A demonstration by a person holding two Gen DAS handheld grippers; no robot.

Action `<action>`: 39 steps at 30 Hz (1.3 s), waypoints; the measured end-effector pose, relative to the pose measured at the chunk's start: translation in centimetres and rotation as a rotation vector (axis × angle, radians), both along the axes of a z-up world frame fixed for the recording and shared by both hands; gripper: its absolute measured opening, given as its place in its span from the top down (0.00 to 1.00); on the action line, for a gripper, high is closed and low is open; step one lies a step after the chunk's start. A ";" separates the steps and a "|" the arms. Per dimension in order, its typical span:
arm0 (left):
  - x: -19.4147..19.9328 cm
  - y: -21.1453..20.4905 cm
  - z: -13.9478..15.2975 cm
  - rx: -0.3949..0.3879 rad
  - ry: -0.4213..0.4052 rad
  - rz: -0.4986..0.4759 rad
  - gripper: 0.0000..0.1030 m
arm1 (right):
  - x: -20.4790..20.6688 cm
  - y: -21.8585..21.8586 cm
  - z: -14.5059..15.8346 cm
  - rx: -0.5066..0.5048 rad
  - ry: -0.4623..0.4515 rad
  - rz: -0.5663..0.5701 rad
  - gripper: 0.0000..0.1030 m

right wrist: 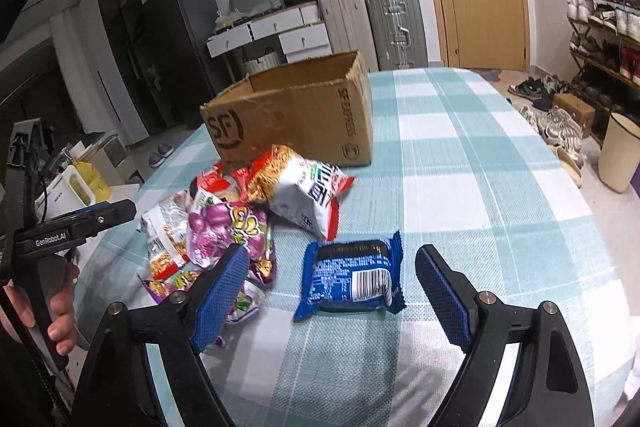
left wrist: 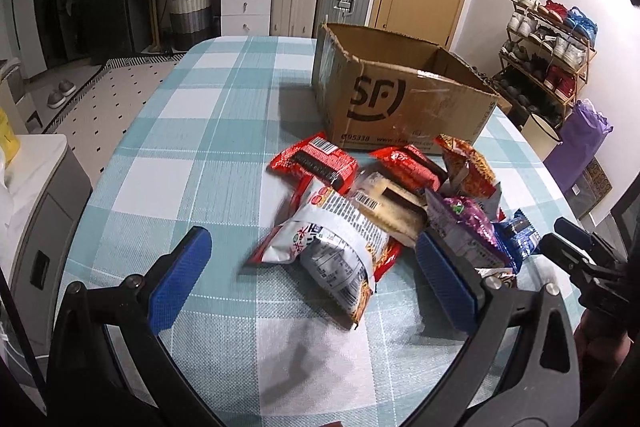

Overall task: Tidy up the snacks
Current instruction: 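Grasp the blue biscuit pack with the right gripper while the left approaches the white bag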

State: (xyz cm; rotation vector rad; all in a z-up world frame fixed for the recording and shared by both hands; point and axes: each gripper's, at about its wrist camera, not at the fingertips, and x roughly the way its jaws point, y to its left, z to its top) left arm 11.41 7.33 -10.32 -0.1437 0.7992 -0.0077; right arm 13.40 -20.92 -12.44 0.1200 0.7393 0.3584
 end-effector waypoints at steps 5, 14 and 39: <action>0.2 0.2 -0.8 -0.001 0.013 -0.002 0.01 | 1.1 0.1 -1.4 -0.016 0.037 -0.004 0.18; 0.8 0.8 -2.1 -0.012 0.039 -0.003 0.01 | 2.9 0.0 -3.3 -0.018 0.107 -0.007 0.24; 2.8 1.9 -4.3 -0.061 0.108 0.016 0.01 | 2.2 0.5 -3.3 -0.032 0.081 0.016 0.57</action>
